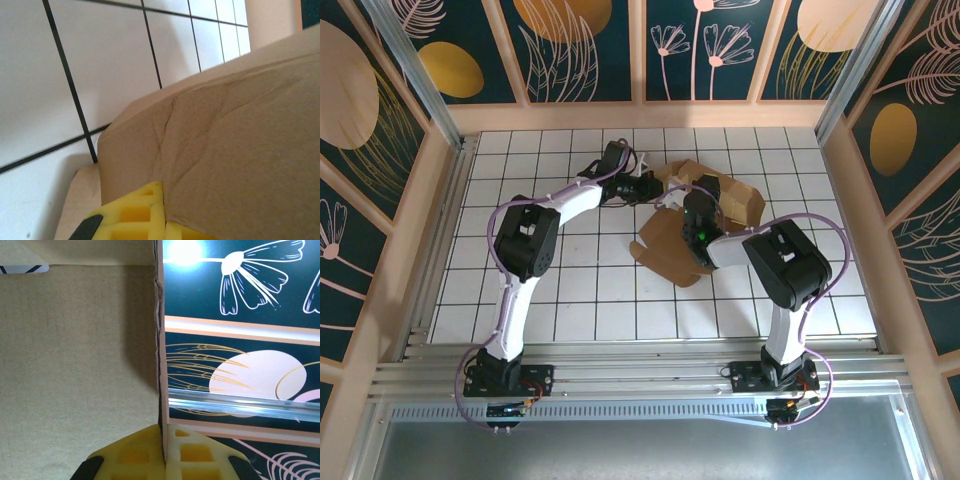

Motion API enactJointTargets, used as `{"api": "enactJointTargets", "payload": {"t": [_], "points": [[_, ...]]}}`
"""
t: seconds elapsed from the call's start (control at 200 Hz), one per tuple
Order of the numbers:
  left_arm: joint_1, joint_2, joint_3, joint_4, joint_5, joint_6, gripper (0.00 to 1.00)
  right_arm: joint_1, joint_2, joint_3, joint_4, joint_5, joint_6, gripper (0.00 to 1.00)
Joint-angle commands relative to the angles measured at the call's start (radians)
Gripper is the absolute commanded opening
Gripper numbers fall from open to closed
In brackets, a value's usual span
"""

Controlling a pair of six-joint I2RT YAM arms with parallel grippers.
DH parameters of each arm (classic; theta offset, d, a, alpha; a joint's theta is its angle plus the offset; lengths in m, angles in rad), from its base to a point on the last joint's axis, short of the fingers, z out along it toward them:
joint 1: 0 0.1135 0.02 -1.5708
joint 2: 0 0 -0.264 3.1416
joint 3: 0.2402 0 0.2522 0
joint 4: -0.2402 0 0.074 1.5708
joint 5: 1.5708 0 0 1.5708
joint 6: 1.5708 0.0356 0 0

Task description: Fold the paper box

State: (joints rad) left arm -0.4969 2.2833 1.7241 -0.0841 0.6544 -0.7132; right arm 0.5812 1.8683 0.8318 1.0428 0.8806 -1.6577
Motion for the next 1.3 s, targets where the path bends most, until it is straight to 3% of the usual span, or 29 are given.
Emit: {"api": "enactJointTargets", "payload": {"t": [0.0,0.29,0.486,0.751,1.156,1.296], "points": [[-0.035,-0.044,-0.057,-0.029,0.049,-0.028,0.04,0.022,0.009,-0.028,-0.009,-0.001,0.057,0.0],[-0.07,-0.049,-0.153,0.043,0.02,-0.034,0.08,0.04,0.0,-0.029,-0.036,0.009,0.104,0.0],[-0.086,-0.091,-0.259,0.192,0.072,-0.06,0.3,0.051,-0.034,-0.045,-0.079,0.008,0.151,0.0],[-0.086,-0.157,-0.299,0.191,0.025,0.0,0.32,0.053,-0.056,-0.075,-0.082,0.011,0.17,0.0],[-0.085,-0.506,-0.508,0.11,-0.164,0.226,0.33,0.059,-0.102,-0.076,-0.167,-0.002,0.234,0.02],[-0.078,-0.621,-0.541,0.036,-0.322,0.296,0.33,0.062,-0.098,-0.075,-0.178,-0.005,0.245,0.0]]}}
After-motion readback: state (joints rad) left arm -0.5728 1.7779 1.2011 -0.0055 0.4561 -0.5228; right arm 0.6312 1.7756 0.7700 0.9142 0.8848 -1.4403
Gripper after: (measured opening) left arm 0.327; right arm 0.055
